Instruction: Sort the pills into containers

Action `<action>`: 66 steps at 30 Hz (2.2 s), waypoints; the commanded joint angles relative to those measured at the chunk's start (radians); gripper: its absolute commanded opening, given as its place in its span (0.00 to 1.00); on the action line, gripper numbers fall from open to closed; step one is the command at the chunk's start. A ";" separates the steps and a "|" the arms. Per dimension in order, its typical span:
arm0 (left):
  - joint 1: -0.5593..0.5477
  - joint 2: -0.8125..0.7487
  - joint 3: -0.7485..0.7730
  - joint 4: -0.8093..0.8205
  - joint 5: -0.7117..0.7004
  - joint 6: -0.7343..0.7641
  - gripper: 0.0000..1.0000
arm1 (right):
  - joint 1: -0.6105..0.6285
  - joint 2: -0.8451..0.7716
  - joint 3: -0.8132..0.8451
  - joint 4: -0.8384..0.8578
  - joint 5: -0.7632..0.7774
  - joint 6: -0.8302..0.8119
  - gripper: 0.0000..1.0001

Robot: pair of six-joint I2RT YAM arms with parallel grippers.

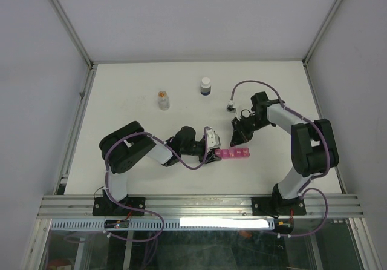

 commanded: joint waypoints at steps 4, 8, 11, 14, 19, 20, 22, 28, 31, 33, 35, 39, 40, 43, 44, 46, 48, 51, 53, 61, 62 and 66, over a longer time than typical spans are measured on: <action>-0.009 -0.008 0.020 0.007 0.036 0.030 0.23 | 0.072 -0.154 -0.074 0.010 0.110 -0.030 0.10; -0.009 -0.007 0.023 0.002 0.037 0.030 0.23 | 0.094 -0.182 -0.110 0.056 0.214 0.000 0.10; -0.010 -0.006 0.027 -0.002 0.039 0.030 0.22 | 0.120 -0.177 -0.123 0.079 0.275 0.011 0.10; -0.009 -0.006 0.029 -0.004 0.039 0.028 0.22 | 0.147 -0.170 -0.124 0.088 0.311 0.017 0.10; -0.010 -0.006 0.032 -0.012 0.044 0.027 0.22 | 0.150 -0.253 -0.125 0.094 0.285 0.006 0.10; -0.010 -0.006 0.032 -0.011 0.045 0.027 0.22 | 0.150 -0.283 -0.131 0.096 0.271 0.002 0.10; -0.009 -0.006 0.031 -0.011 0.046 0.026 0.22 | 0.149 -0.333 -0.146 0.098 0.242 -0.012 0.10; -0.009 -0.006 0.032 -0.014 0.045 0.028 0.21 | 0.149 -0.379 -0.168 0.084 0.186 -0.038 0.10; -0.009 -0.004 0.033 -0.013 0.045 0.028 0.21 | 0.166 -0.311 -0.183 0.095 0.234 -0.021 0.09; -0.009 -0.004 0.034 -0.013 0.045 0.026 0.21 | 0.193 -0.223 -0.185 0.097 0.318 0.002 0.08; -0.009 -0.004 0.033 -0.012 0.045 0.025 0.21 | 0.204 -0.129 -0.171 0.094 0.410 0.031 0.07; -0.009 -0.006 0.030 -0.007 0.045 0.022 0.20 | 0.198 -0.135 -0.171 0.113 0.443 0.056 0.06; -0.009 -0.006 0.027 -0.005 0.045 0.024 0.20 | 0.188 -0.163 -0.169 0.107 0.405 0.045 0.06; -0.009 -0.006 0.027 -0.004 0.045 0.024 0.20 | 0.152 -0.230 -0.155 0.071 0.232 0.007 0.07; -0.009 -0.007 0.028 -0.004 0.045 0.023 0.20 | 0.142 -0.252 -0.154 0.066 0.188 -0.002 0.08; -0.010 -0.006 0.027 -0.004 0.046 0.024 0.21 | 0.120 -0.288 -0.153 0.056 0.126 -0.015 0.09; -0.009 -0.004 0.029 -0.005 0.048 0.023 0.21 | 0.098 -0.310 -0.151 0.054 0.096 -0.021 0.10; -0.008 -0.003 0.037 -0.012 0.049 0.019 0.22 | 0.077 -0.320 -0.150 0.051 0.081 -0.021 0.12; -0.007 -0.003 0.040 -0.016 0.047 0.010 0.25 | 0.069 -0.324 -0.148 0.046 0.073 -0.022 0.14; -0.007 -0.023 0.021 0.034 0.029 -0.033 0.63 | 0.043 -0.359 -0.147 0.046 0.053 -0.022 0.16; -0.007 -0.031 0.009 0.055 0.024 -0.036 0.67 | 0.041 -0.361 -0.148 0.045 0.052 -0.022 0.16; -0.008 -0.053 -0.023 0.089 0.007 -0.037 0.76 | 0.035 -0.369 -0.148 0.044 0.046 -0.022 0.17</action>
